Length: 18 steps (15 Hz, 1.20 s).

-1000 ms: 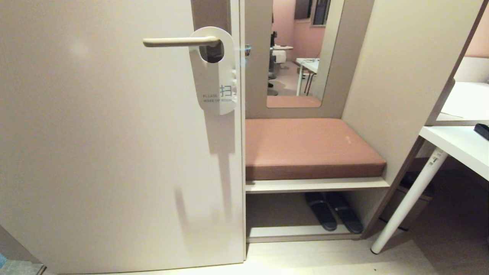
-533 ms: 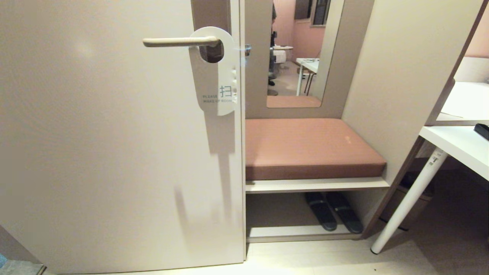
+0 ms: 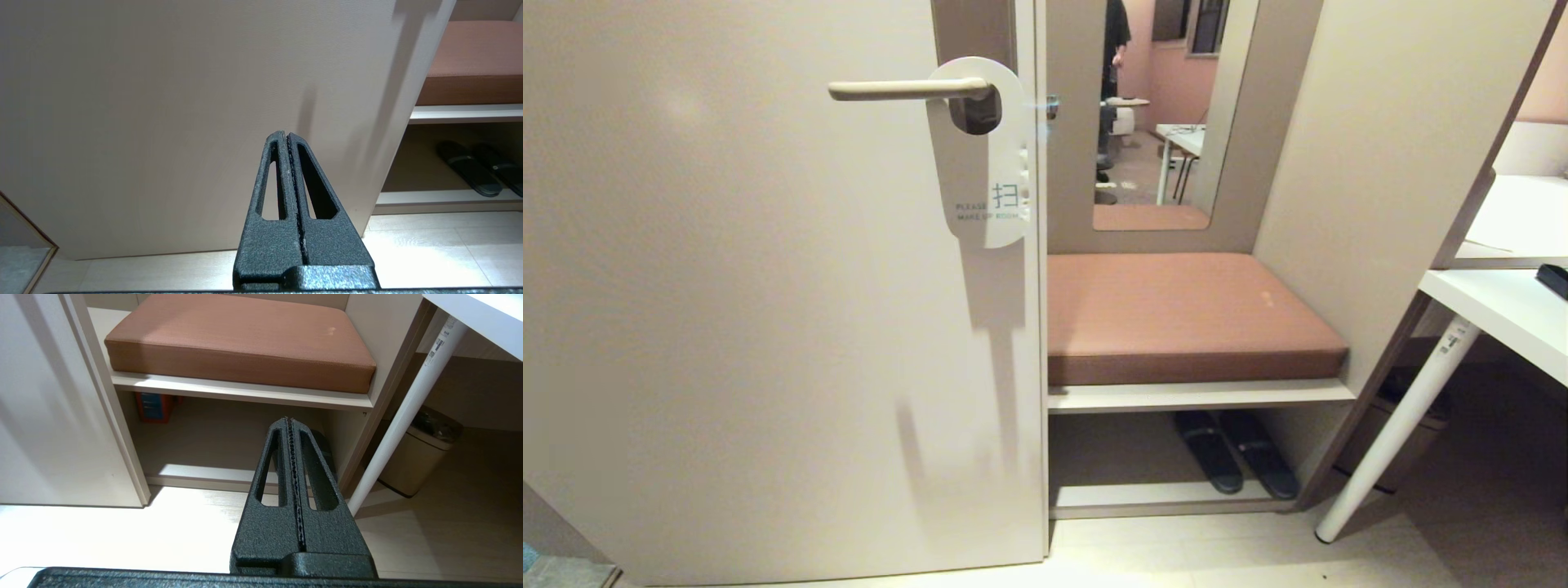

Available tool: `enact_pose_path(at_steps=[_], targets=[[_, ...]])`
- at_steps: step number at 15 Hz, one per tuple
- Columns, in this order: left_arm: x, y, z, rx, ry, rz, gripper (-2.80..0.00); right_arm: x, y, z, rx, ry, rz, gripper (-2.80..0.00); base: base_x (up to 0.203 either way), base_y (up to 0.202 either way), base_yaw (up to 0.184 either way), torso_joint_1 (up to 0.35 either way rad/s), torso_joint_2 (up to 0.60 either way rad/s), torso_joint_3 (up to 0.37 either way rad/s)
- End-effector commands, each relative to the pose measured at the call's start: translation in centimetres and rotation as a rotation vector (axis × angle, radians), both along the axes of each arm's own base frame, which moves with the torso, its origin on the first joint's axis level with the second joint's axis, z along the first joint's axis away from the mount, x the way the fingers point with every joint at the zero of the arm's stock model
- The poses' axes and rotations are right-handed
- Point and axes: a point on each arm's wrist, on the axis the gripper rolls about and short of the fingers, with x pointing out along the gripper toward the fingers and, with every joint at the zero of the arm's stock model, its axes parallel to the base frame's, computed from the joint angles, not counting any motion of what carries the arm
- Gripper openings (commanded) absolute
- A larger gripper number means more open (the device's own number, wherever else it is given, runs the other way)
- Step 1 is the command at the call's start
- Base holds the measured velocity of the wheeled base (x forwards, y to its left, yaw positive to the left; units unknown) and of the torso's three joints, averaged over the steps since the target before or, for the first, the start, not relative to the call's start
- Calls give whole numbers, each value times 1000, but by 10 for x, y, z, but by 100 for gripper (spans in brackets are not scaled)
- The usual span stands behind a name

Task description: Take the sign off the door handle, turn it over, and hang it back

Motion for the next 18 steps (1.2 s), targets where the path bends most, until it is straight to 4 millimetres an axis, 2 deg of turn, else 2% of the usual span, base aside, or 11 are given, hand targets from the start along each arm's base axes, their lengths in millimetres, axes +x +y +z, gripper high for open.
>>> enact_pose_path(at_steps=[1, 18], targets=[[0, 0, 0, -1, 0, 0, -280, 0, 0, 0, -1, 1, 0, -280, 0, 0, 0, 0, 0, 0], [0, 0, 0, -1, 0, 0, -280, 0, 0, 0, -1, 1, -3, -280, 0, 0, 0, 0, 0, 0]])
